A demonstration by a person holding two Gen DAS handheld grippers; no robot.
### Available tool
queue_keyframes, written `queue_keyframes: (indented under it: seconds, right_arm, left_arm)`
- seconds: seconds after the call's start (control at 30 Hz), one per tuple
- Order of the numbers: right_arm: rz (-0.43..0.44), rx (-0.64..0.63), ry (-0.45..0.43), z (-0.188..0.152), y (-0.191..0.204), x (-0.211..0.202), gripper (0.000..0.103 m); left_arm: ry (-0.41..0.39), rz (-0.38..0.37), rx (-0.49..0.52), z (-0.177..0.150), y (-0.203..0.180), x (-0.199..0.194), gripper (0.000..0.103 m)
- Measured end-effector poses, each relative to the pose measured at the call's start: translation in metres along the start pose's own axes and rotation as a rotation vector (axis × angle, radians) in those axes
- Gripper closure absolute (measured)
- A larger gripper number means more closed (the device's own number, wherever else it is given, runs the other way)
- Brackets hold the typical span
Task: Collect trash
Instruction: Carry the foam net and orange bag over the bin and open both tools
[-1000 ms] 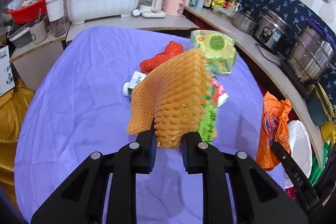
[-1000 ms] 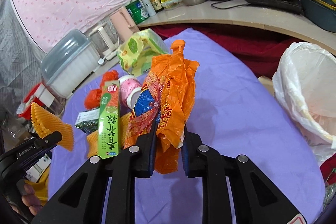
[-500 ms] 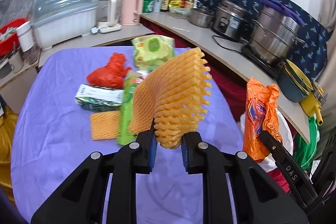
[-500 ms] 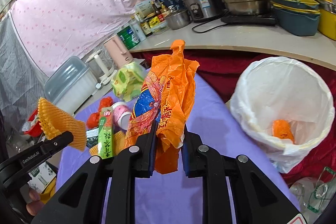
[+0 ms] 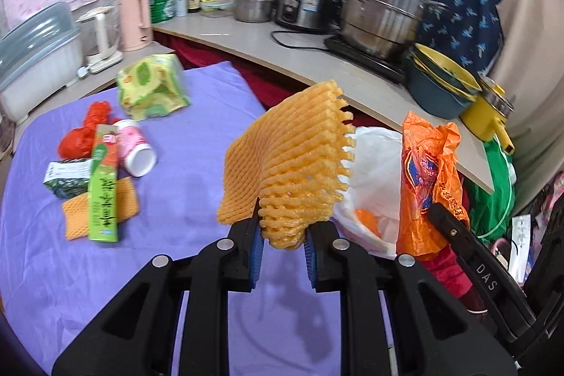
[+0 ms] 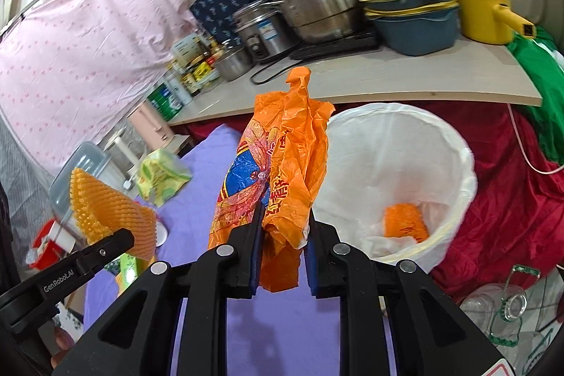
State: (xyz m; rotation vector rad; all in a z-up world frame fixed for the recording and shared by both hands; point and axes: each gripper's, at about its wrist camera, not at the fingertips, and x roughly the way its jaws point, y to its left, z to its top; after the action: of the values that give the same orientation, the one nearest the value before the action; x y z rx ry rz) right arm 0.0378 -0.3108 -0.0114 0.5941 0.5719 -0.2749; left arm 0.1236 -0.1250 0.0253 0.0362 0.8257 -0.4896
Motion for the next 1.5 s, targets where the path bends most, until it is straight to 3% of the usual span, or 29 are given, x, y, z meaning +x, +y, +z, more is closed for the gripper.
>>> queue_keyframes:
  seconds: [0.37, 0.53, 0.7, 0.97, 1.17, 1.5]
  right_arm:
    - [-0.119, 0.131, -0.057, 0.01, -0.09, -0.021, 0.084]
    - [-0.152, 0.164, -0.066, 0.012, -0.112, -0.024, 0.084]
    - [-0.162, 0.169, -0.054, 0.013, -0.119, -0.015, 0.084]
    - [-0.15, 0.149, -0.027, 0.015, -0.114, 0.001, 0.084]
    - [-0.137, 0.136, -0.005, 0.016, -0.108, 0.014, 0.083]
    - [-0.108, 0.084, 0.038, 0.017, -0.081, 0.043, 0.079]
  left_arm:
    - [0.079, -0.174, 0.143, 0.003, -0.095, 0.05, 0.084]
    - [0.116, -0.25, 0.154, 0.009, -0.124, 0.072, 0.083]
    - [0.172, -0.311, 0.122, 0.013, -0.133, 0.098, 0.072]
    - [0.19, -0.306, -0.025, 0.018, -0.102, 0.122, 0.044]
    - [0.17, -0.248, -0.065, 0.021, -0.077, 0.12, 0.043]
    - [0.095, -0.047, -0.028, 0.017, -0.042, 0.103, 0.043]
